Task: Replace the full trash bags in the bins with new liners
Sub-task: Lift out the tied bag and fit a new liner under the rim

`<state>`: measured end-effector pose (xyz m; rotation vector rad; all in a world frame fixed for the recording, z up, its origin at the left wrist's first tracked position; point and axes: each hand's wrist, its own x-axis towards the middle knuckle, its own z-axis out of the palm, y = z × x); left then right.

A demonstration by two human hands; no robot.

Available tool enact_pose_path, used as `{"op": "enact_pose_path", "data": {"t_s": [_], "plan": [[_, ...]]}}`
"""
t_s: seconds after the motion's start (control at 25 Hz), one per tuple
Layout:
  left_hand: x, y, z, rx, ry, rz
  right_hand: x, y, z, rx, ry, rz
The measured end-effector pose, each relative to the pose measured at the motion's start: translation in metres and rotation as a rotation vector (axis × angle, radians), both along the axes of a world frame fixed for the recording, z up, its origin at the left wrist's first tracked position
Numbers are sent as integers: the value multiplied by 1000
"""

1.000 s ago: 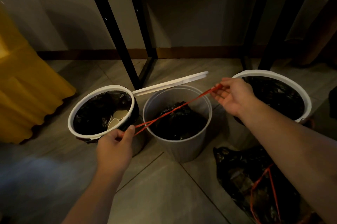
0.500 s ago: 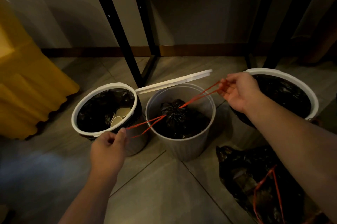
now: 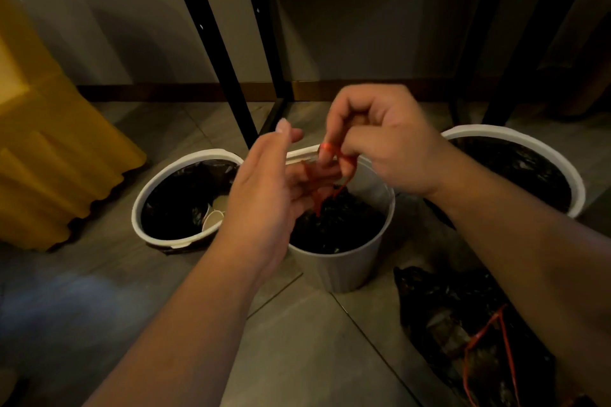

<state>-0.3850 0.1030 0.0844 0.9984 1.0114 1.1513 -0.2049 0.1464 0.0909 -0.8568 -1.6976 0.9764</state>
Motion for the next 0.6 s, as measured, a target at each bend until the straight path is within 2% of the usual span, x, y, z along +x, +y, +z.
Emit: {"op": "enact_pose_path", "data": {"t_s": [0.08,0.12,0.24,0.32,0.36,0.44,0.52,0.56,0.6], "plan": [[5,3,6,-52,12,18,1,-2,1,104,-208,-31],[5,6,9,-84,-7,28,2,-2,1,117,-243,-25],[1,11,13,-126,-147,8,9,-3,-9,156,-202,-29],[-4,16,14,-92,-190,14,23,6,-29,127,-80,-201],[-6,18,15,-65,-181,15,33,13,-43,58,-80,-368],[-13,23,20,-4,-122,-6,54,26,-81,-246,-335,-641],[-20,29,28,48,-41,-73,60,27,-123,-591,-644,-616],[-23,31,33,66,1,-109,59,26,-143,-683,-681,-562],[-26,34,37,75,37,-152,58,25,-160,-725,-636,-531]]}}
